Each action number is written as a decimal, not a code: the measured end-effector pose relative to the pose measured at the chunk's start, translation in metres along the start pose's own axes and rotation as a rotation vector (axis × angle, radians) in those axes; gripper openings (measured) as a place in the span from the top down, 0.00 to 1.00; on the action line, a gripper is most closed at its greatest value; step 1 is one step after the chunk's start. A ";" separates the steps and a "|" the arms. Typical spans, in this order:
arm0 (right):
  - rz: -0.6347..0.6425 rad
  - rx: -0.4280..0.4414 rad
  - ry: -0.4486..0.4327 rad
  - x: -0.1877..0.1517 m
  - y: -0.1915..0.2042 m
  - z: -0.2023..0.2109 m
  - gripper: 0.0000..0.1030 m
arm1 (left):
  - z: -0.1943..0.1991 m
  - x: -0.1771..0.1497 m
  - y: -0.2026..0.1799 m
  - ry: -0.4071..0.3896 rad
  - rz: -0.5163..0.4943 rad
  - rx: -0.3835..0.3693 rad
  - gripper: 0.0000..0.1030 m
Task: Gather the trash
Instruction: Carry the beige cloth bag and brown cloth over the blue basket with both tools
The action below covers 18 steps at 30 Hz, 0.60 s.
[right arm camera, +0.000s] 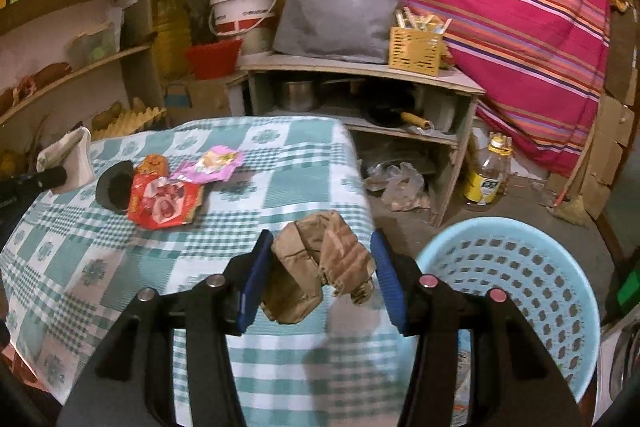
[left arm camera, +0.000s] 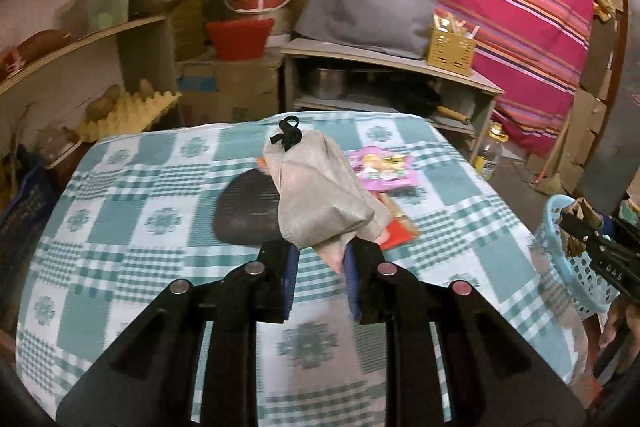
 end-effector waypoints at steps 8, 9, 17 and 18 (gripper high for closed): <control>-0.089 -0.078 -0.031 0.011 -0.069 0.016 0.51 | -0.013 0.014 -0.065 -0.019 -0.047 -0.079 0.82; -0.101 -0.092 -0.035 0.012 -0.079 0.018 0.51 | -0.014 0.016 -0.075 -0.023 -0.056 -0.091 0.82; -0.180 -0.191 -0.056 0.011 -0.153 0.034 0.51 | -0.031 0.027 -0.178 -0.038 -0.168 -0.214 0.82; -0.185 -0.201 -0.054 0.010 -0.161 0.036 0.51 | -0.033 0.029 -0.191 -0.040 -0.184 -0.233 0.82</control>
Point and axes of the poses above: each gripper's, at about its wrist camera, not at the fingertips, and z roughly against the way its jaws point, y to its left, x to its top, the point moved 4 cm from there along -z, roughly the way its jaws point, and after that the axes turned 13 degrees about -z, right-handed, at the moved point
